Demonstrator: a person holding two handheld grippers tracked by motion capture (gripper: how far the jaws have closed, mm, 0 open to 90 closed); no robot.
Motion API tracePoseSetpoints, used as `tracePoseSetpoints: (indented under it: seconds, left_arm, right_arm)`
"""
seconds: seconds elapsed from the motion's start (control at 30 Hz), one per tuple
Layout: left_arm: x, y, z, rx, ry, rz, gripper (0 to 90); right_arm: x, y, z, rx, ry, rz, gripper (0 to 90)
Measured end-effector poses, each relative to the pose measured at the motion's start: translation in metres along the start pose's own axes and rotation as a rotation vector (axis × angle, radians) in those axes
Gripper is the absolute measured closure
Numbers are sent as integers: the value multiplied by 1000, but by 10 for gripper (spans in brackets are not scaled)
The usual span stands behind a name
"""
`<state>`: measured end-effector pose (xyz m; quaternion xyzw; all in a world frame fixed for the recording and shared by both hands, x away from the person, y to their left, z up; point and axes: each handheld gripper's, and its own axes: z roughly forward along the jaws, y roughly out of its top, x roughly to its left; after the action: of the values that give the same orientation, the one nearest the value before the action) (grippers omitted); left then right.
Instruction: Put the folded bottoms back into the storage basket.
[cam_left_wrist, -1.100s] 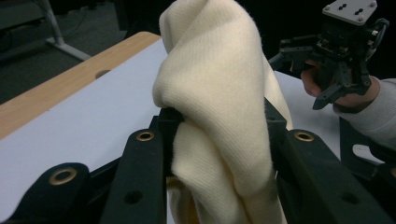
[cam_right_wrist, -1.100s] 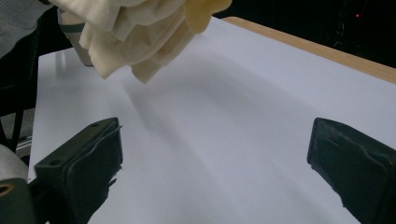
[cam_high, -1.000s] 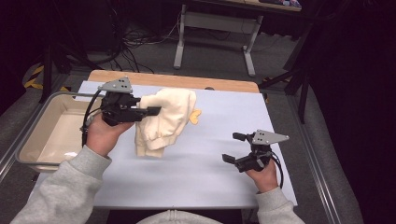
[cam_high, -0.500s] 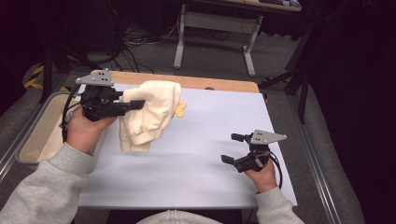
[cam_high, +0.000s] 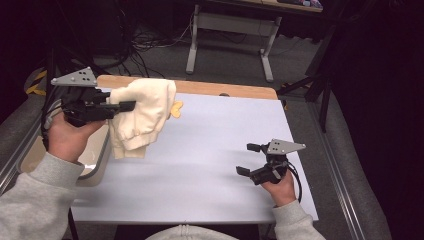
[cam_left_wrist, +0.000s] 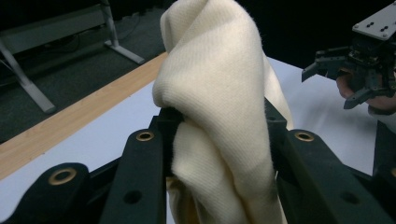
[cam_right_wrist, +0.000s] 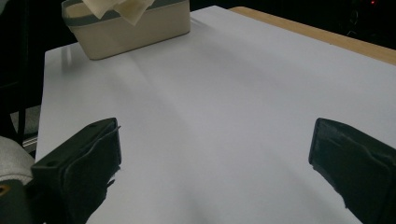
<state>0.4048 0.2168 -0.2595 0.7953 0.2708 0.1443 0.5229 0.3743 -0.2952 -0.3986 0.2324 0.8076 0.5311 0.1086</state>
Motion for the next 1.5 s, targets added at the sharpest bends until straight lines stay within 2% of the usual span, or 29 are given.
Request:
tracePoseSetpoints:
  seconds: [0.43,0.97,1.07,1.27,1.5]
  left_arm:
    - [14,-7,-30,-16,61,-31,640]
    - [21,-27,-74,-17,137,-53,638]
    - [21,-31,-85,-7,163,-49,637]
    - [23,-40,-99,-5,172,-60,636]
    - [28,-49,-109,-1,179,-66,636]
  right_arm:
    - [-2,0,3,-3,7,-3,23]
    - [-4,6,17,-9,44,-17,23]
    - [-5,7,20,-7,53,-20,23]
    - [-5,7,24,-2,62,-22,23]
    - [-5,7,24,1,65,-21,22]
